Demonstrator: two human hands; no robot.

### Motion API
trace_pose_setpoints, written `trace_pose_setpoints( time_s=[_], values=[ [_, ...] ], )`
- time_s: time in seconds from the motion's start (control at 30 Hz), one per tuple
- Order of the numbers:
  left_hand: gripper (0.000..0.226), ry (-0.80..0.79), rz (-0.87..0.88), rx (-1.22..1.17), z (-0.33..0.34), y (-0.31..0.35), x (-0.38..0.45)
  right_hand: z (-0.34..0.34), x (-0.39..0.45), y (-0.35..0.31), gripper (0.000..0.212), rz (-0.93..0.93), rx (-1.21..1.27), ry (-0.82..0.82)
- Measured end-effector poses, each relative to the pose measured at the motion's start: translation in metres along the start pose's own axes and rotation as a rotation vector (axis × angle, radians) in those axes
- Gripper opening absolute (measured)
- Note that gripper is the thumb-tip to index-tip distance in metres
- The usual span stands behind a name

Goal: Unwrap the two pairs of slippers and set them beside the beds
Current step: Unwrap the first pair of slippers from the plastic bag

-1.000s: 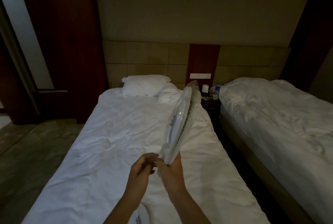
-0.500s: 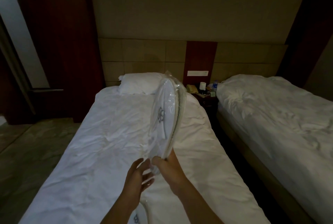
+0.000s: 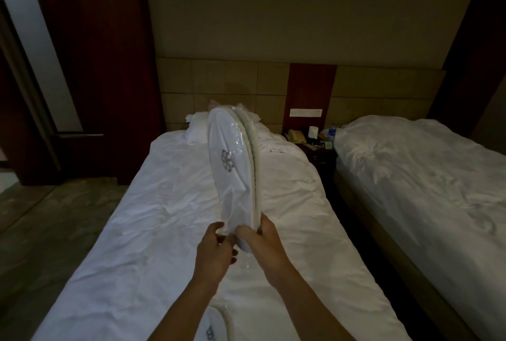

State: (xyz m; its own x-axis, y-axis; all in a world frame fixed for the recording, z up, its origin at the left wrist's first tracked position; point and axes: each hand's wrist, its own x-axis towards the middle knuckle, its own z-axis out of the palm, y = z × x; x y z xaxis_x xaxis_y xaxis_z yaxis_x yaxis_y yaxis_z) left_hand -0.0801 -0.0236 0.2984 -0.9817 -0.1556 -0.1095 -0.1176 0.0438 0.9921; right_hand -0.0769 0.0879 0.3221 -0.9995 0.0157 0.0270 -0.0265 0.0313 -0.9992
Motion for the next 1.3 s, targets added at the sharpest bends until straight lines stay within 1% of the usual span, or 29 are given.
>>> trace_pose_setpoints(
  time_s=[0.07, 0.1, 0.23, 0.3, 0.37, 0.5, 0.57, 0.67, 0.77, 0.9, 1.0, 1.07, 1.17, 1.3],
  values=[
    [0.021, 0.005, 0.041, -0.001, -0.002, 0.008, 0.001, -0.001, 0.002, -0.003, 0.037, -0.055, 0.004, 0.035],
    [0.020, 0.004, 0.059, -0.009, -0.003, 0.011, 0.001, -0.002, 0.002, -0.005, 0.035, -0.083, 0.009, 0.047],
    [0.021, 0.017, 0.114, -0.042, -0.002, 0.025, 0.001, -0.001, 0.004, -0.011, 0.032, -0.146, 0.033, 0.114],
    [0.023, 0.034, 0.129, -0.057, -0.001, 0.031, 0.000, 0.001, 0.004, -0.014, 0.031, -0.172, 0.049, 0.110],
    [0.025, 0.054, 0.139, -0.082, -0.003, 0.036, -0.001, 0.002, 0.003, -0.017, 0.039, -0.185, 0.065, 0.103],
    [0.036, 0.074, 0.130, -0.159, -0.006, 0.047, -0.002, 0.001, 0.006, -0.023, 0.034, -0.198, 0.167, 0.120],
    [0.038, 0.089, 0.181, -0.132, -0.005, 0.053, -0.005, 0.001, 0.006, -0.026, 0.035, -0.196, 0.200, 0.127],
    [0.033, 0.096, 0.271, -0.095, -0.004, 0.062, -0.012, 0.000, 0.008, -0.031, 0.036, -0.211, 0.262, 0.119],
    [0.031, 0.078, 0.325, -0.068, -0.003, 0.069, -0.017, -0.001, 0.007, -0.037, 0.038, -0.233, 0.295, 0.136],
    [0.039, 0.125, 0.455, 0.102, -0.001, 0.076, -0.023, 0.005, 0.002, -0.044, 0.049, -0.230, 0.368, 0.105],
    [0.047, 0.166, 0.515, 0.140, -0.003, 0.080, -0.026, 0.006, 0.000, -0.049, 0.053, -0.201, 0.446, 0.064],
    [0.047, 0.162, 0.532, 0.099, -0.003, 0.080, -0.030, 0.006, 0.000, -0.051, 0.054, -0.177, 0.487, 0.059],
    [0.045, 0.147, 0.540, -0.039, -0.003, 0.075, -0.042, 0.007, -0.001, -0.054, 0.052, -0.138, 0.549, 0.068],
    [0.046, 0.185, 0.546, -0.125, -0.003, 0.064, -0.053, 0.006, 0.001, -0.058, 0.043, -0.094, 0.591, 0.080]
  ],
)
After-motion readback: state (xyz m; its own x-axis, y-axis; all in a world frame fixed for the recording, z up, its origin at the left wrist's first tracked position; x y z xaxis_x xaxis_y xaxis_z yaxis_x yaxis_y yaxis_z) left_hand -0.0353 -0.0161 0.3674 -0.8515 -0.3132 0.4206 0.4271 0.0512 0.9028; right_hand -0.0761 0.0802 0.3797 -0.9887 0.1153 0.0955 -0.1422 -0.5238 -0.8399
